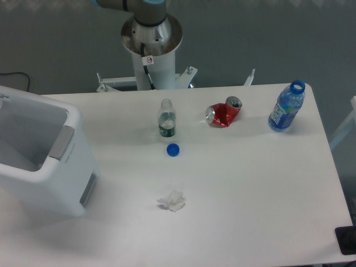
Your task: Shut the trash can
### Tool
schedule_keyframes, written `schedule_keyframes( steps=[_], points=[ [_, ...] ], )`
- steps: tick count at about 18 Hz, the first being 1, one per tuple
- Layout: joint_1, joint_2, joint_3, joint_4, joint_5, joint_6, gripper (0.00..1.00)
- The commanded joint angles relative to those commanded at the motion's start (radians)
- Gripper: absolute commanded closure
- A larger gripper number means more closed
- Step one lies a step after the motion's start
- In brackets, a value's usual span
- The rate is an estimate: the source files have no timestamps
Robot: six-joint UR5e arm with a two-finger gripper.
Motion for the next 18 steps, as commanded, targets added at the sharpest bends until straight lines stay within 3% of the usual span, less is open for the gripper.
schedule_keyframes(
  steps=[18],
  points=[
    [0.02,0.003,-0.008,0.002,0.091,-0.002,0.97]
  ],
)
